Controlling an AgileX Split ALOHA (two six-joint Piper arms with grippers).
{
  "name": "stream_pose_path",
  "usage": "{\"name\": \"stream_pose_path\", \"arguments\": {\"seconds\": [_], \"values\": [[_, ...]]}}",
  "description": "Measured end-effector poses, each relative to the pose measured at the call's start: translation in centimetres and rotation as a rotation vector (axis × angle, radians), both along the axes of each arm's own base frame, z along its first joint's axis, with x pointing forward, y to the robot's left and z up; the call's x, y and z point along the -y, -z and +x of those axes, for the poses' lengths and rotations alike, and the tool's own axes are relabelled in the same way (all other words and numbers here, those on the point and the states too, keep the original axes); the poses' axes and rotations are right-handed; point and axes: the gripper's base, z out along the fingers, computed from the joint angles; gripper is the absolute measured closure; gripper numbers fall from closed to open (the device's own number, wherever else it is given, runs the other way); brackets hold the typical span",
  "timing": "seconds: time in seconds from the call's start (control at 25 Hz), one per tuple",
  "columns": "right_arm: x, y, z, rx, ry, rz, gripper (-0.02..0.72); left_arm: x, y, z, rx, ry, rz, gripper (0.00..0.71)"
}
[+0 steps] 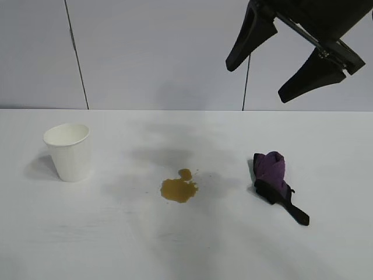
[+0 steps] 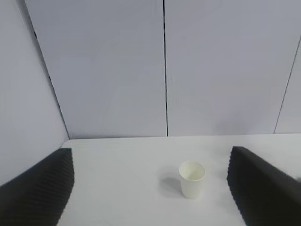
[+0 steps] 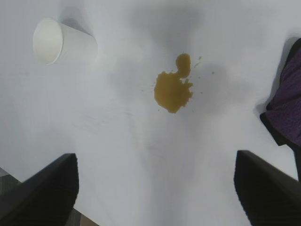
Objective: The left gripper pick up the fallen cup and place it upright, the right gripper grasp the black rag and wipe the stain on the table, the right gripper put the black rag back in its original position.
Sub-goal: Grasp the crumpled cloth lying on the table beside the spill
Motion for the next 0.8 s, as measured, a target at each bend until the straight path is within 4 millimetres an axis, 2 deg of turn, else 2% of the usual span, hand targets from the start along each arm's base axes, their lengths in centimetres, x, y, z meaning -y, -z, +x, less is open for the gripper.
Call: {"name": "stream_pose_path", "arguments": {"seconds": [0.08, 0.16, 0.36, 0.48, 0.6, 0.8], "values": [[0.0, 0.0, 0.0, 0.0, 0.0, 0.0, 0.081, 0.0, 1.9, -0.4, -0.001, -0.004, -0.007, 0.074], [0.0, 0.0, 0.0, -0.002, -0.001, -0.001, 0.081, -0.1, 4.0, 0.1, -0.034, -0.014, -0.012, 0.074], [0.1, 0.1, 0.0, 0.0, -0.006, -0.015, 0.081, -1.2, 9.3, 5.2, -0.289, -0.026, -0.056, 0.074], [0.1, 0.1, 0.0, 0.001, -0.007, -0.017, 0.081, -1.6, 12.0, 7.2, -0.402, -0.033, -0.073, 0.074], [0.1, 0.1, -0.1, -0.002, -0.008, -0.017, 0.081, -2.1, 13.7, 8.4, -0.45, -0.055, -0.07, 0.074], [0.1, 0.1, -0.1, -0.003, -0.009, -0.017, 0.081, -2.6, 15.3, 9.6, -0.479, -0.056, -0.058, 0.074]]}}
